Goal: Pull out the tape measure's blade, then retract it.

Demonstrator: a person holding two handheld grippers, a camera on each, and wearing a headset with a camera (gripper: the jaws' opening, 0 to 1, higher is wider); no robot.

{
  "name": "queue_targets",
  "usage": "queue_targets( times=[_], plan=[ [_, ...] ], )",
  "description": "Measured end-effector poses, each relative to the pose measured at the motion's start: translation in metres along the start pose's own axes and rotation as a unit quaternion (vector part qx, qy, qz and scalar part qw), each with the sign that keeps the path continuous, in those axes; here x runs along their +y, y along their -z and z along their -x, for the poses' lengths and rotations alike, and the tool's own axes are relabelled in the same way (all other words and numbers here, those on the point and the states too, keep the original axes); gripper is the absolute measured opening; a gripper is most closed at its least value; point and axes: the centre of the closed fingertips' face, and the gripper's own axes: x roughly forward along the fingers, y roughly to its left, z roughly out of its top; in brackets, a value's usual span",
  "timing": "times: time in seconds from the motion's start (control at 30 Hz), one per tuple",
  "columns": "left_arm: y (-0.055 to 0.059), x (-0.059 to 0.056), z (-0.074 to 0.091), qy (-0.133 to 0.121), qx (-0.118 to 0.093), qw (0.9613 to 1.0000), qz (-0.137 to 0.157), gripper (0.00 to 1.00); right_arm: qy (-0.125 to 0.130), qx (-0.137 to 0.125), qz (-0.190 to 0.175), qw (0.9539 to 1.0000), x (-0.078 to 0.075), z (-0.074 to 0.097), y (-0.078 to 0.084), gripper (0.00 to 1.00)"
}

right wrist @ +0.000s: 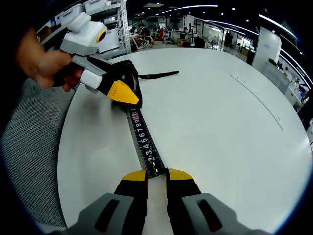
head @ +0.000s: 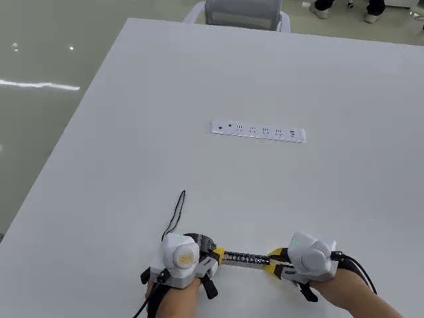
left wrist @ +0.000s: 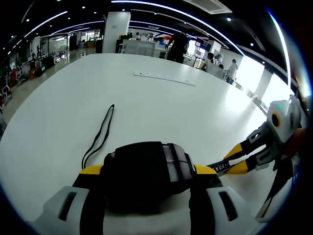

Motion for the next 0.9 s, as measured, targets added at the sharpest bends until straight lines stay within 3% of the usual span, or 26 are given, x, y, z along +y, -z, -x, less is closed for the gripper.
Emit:
queue_targets(
  times=[0.9],
  plan=[
    [0.0, 0.0, 0.0, 0.003, 0.0, 1.0, 0.005, 0.67, -0.009, -0.005, 0.006, 0.9999, 0.006, -0.01, -0.011, 0.13]
  ],
)
